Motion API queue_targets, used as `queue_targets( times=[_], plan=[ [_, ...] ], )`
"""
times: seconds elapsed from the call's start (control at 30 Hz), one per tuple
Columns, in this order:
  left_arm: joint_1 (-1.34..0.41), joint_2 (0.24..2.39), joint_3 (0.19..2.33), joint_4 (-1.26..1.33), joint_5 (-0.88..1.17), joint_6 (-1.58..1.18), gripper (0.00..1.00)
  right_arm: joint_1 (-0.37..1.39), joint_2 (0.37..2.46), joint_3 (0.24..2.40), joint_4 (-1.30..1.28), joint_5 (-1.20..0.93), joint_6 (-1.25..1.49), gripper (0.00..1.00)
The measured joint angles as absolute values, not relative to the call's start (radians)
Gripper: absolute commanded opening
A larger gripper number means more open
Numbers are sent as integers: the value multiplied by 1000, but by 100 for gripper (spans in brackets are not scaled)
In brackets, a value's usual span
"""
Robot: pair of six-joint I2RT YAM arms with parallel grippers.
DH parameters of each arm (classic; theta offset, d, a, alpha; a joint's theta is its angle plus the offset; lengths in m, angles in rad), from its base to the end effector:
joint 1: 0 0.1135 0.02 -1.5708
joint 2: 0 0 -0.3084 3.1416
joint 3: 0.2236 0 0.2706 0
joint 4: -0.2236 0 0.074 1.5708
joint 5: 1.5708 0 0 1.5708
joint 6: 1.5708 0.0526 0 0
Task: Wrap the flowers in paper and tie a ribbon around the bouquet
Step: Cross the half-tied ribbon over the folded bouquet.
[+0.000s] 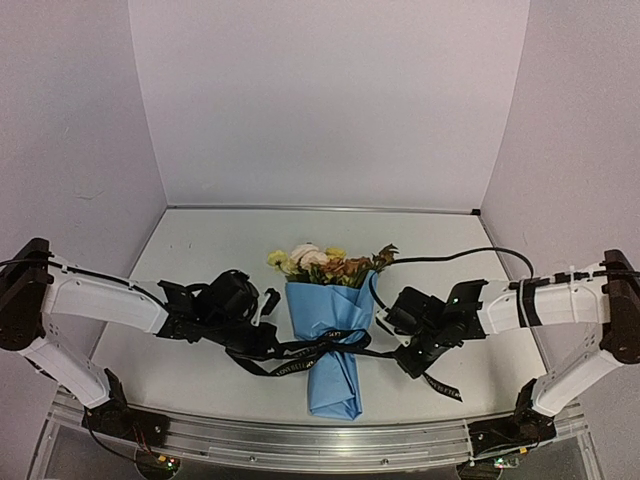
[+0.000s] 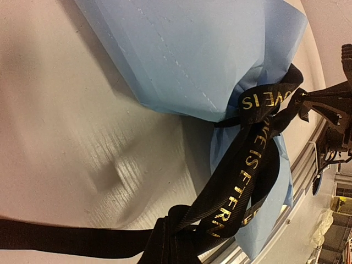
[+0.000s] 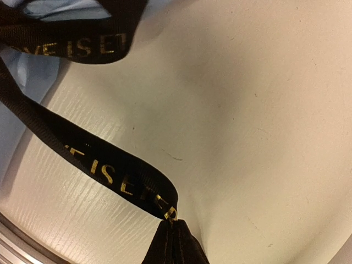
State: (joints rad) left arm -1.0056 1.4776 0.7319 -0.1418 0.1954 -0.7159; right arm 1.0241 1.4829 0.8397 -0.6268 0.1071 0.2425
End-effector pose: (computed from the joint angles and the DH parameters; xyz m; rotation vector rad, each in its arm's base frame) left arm 0.1548 -0.2632 0.1882 0.4824 2.6557 -0.8998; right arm 0.1491 0.2341 0.1898 -1.0580 2.6286 0.1317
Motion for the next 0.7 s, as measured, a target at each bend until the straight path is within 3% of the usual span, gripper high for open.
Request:
queue_targets(
  times=[0.17,0.4,0.47,0.57,0.7],
  plan=[
    [-1005,1461,721,-157,195,-716,0,1029,1483,834,-577,58,256,0],
    [-1004,1457,719,-164,182,-712,17,1066,1483,832,-500,42,257,0],
    [-1004,1449,719,-173,180,-707,21,1066,1483,832,-490,40,260,7],
    [-1004,1432,719,-194,174,-688,30,1066,1483,822,-468,40,264,28],
    [-1004,1403,732,-230,161,-646,33,1066,1456,768,-429,39,253,40]
  ],
)
